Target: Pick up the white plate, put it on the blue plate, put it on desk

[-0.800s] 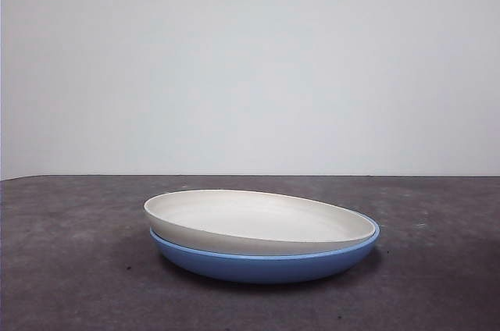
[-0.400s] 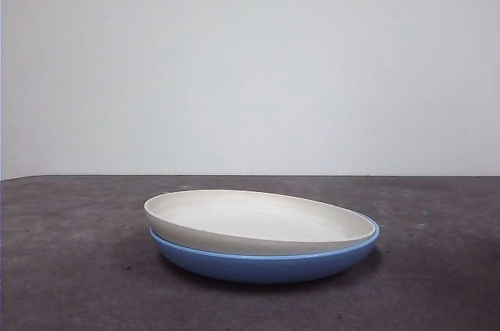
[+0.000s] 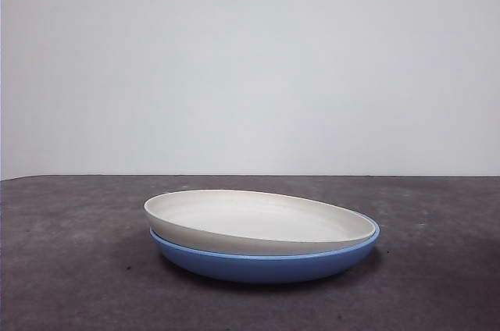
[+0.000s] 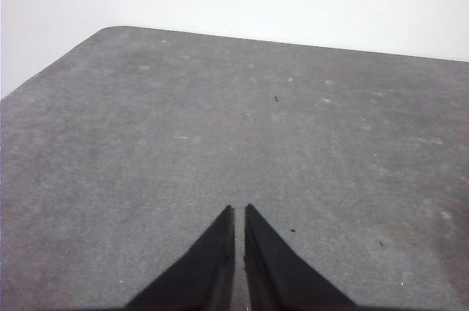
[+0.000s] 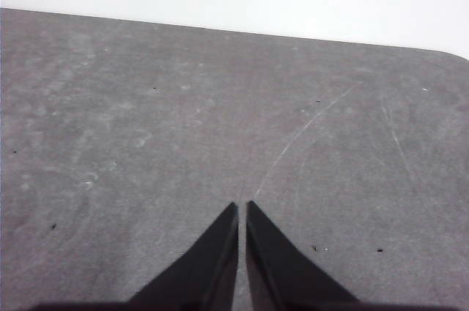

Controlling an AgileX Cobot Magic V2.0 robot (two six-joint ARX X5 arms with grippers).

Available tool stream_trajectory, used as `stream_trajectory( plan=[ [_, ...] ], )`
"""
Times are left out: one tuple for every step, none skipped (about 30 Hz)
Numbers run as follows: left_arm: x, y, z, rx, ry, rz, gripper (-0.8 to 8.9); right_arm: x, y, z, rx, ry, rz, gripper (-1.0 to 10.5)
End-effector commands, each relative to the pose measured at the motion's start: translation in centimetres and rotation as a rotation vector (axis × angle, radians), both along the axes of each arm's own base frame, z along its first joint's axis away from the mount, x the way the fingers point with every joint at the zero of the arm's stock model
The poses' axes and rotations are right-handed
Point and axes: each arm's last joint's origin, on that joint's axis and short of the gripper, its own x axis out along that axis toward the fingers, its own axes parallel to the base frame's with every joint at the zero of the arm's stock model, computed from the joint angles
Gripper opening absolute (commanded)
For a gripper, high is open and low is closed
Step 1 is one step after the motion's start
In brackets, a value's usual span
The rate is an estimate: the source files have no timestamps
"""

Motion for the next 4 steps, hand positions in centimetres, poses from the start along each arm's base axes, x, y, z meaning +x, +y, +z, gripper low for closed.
stream_trajectory(
  plan=[
    [0.12, 0.01, -0.54, -0.002, 0.003, 0.003, 0.23, 0.04, -0.03, -0.06, 0.012, -0.008, -0.007, 0.1],
    [0.12, 0.01, -0.54, -0.002, 0.003, 0.004, 0.23, 0.04, -0.03, -0.06, 0.012, -0.008, -0.007, 0.1],
    [0.12, 0.01, -0.54, -0.002, 0.003, 0.003, 0.23, 0.04, -0.03, -0.06, 0.012, -0.009, -0.007, 0.1],
    [0.12, 0.01, -0.54, -0.002, 0.003, 0.004, 0.23, 0.04, -0.03, -0.06, 0.012, -0.008, -0.007, 0.1]
  ],
)
